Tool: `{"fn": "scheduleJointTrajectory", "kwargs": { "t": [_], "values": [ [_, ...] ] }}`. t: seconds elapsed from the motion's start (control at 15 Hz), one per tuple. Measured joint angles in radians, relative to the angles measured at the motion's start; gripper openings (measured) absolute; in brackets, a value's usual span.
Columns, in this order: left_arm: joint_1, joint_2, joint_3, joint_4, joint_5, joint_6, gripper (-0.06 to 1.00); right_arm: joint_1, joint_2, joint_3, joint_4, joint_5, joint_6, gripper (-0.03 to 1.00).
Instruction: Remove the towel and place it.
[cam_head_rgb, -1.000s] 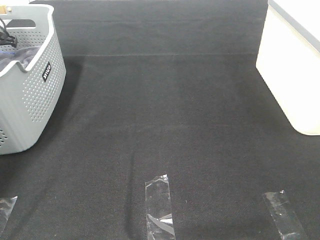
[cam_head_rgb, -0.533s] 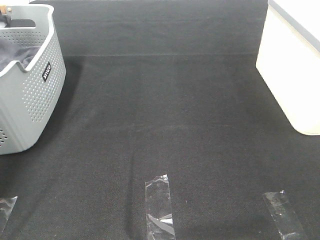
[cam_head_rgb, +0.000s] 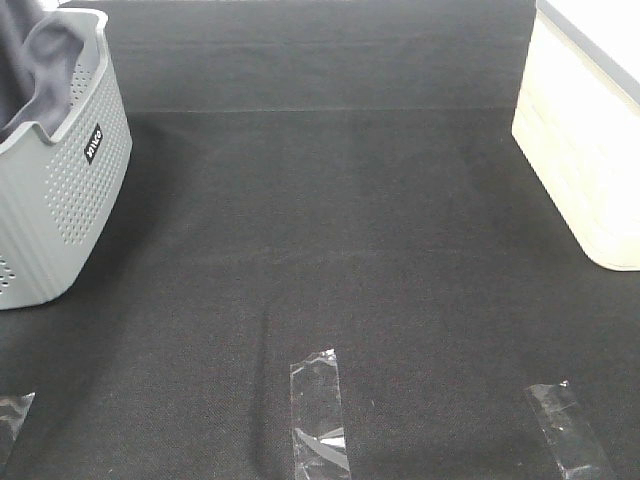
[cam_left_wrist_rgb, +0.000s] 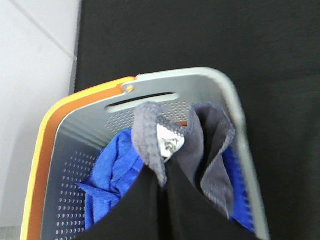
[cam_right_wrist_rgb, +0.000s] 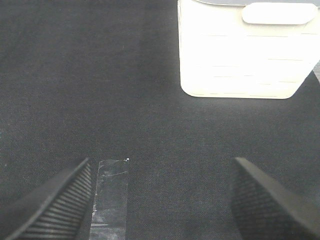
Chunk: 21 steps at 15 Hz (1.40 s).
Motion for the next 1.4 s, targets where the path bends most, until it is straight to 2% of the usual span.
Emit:
{"fn": "scheduleJointTrajectory", "kwargs": {
  "t": [0.33,0.53,0.67,0.87,1.0,1.13,1.27,1.33,1.4],
  "values": [
    [-0.194,-0.161,0.000,-0.010,0.117,0.062,0.00,0.000,0.000,0.000,0.000,0.000,0.000,0.71],
    [-0.297,-0.183,0.000,-0.022,0.139,0.093,0.00,0.000,0.000,0.000,0.009,0.000,0.000,0.71],
    [-0.381,-0.184,0.000,-0.029,0.139,0.097,0.00,0.000,0.009,0.000,0.053,0.000,0.000,0.71],
    [-0.521,-0.190,0.000,-0.036,0.143,0.102,0.00,0.001,0.129,-0.002,0.184,-0.028,-0.050,0.71],
    [-0.611,-0.190,0.000,-0.036,0.145,0.108,0.00,0.001,0.254,-0.010,0.275,-0.055,-0.161,0.71],
    [-0.683,-0.190,0.000,-0.046,0.145,0.108,0.00,0.001,0.402,-0.010,0.417,-0.103,-0.314,0.71],
    [-0.731,-0.190,0.000,-0.059,0.145,0.110,0.00,0.001,0.558,-0.010,0.622,-0.171,-0.519,0.71],
    [-0.748,-0.190,0.000,-0.072,0.139,0.111,0.00,0.001,0.677,-0.010,0.782,-0.210,-0.723,0.71],
    [-0.749,-0.190,0.000,-0.080,0.134,0.111,0.00,0.001,0.720,-0.010,0.840,-0.218,-0.801,0.71]
  ]
}}
